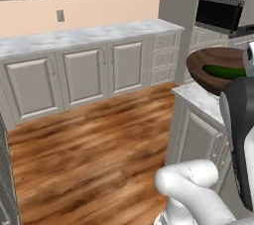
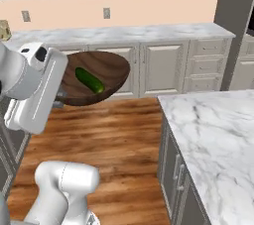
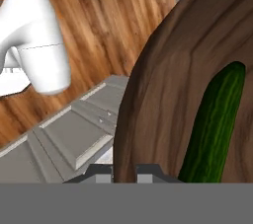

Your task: Pick the cucumber from the sink and place it in the bowl. Then pick the bowl and place it in the microwave. Then close the microwave door and press the start button.

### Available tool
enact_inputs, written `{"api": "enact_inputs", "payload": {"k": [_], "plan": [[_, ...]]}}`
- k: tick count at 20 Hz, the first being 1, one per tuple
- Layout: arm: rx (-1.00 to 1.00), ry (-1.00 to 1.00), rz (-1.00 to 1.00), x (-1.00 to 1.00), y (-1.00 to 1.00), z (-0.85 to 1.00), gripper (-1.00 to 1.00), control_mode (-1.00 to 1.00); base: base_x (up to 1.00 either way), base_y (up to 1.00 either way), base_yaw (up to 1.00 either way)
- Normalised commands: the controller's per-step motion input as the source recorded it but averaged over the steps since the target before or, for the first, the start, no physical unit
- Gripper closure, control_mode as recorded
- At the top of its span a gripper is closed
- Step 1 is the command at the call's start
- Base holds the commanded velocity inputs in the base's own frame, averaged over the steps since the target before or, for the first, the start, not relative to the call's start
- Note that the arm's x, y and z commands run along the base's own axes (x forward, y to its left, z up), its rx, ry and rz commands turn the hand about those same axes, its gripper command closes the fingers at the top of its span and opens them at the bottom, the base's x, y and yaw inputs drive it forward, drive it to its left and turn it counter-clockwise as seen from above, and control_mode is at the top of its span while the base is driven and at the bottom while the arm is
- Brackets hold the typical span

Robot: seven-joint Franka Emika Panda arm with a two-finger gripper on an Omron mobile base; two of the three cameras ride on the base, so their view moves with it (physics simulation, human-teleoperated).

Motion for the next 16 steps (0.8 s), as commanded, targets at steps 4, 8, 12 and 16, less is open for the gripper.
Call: {"api": "enact_inputs", "payload": {"k": [4,8,12,16], "plan": [[0.0,0.0,0.0,0.0,0.0,0.0,1.0,1.0,1.0,-0.06,0.0],[0.0,0.0,0.0,0.0,0.0,0.0,1.0,1.0,1.0,-0.01,0.0],[0.0,0.0,0.0,0.0,0.0,0.0,1.0,1.0,1.0,-0.09,0.0],[0.0,0.0,0.0,0.0,0.0,0.0,1.0,1.0,1.0,-0.03,0.0]]}}
